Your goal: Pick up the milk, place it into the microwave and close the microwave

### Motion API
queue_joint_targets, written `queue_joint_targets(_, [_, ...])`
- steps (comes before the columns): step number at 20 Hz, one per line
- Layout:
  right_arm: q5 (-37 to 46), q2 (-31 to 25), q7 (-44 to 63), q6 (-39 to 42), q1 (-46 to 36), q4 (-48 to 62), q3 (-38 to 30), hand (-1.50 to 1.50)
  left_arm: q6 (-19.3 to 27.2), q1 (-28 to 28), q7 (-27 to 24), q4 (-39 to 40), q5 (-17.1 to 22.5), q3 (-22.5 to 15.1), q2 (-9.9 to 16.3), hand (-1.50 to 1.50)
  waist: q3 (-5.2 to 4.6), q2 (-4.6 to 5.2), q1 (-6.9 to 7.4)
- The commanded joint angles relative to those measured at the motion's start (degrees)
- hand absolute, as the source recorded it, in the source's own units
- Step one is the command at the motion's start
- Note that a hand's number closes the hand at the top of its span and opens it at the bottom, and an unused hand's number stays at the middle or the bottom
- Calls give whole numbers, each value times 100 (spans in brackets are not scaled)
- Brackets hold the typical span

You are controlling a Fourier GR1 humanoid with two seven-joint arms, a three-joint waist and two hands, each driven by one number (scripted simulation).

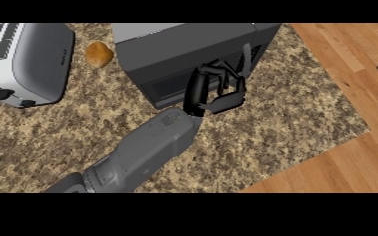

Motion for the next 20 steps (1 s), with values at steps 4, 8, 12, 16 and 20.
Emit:
queue_joint_targets(4, [-324, -155, 72, 148, 43, -64, -2, -150, 234, -177, 511, 836, 255, 102, 4, 150, -22, 33, 97])
queue_joint_targets(8, [-393, -289, 120, 122, 33, -119, -99, -150, 437, -92, 515, 909, 372, 31, 4, 150, -34, -1, 233])
queue_joint_targets(12, [-482, -284, 128, 60, 152, -204, -136, -150, 500, -9, 595, 933, 613, 86, 4, 150, -45, -17, 398])
queue_joint_targets(16, [-598, -394, 179, 8, 281, -263, -257, -150, 324, 93, 487, 957, 696, -21, 3, -150, -54, -24, 475])
queue_joint_targets(20, [-650, -439, 238, 49, 487, -304, -273, -150, 262, 1, 529, 1000, 823, -71, 13, -150, -41, -28, 499])
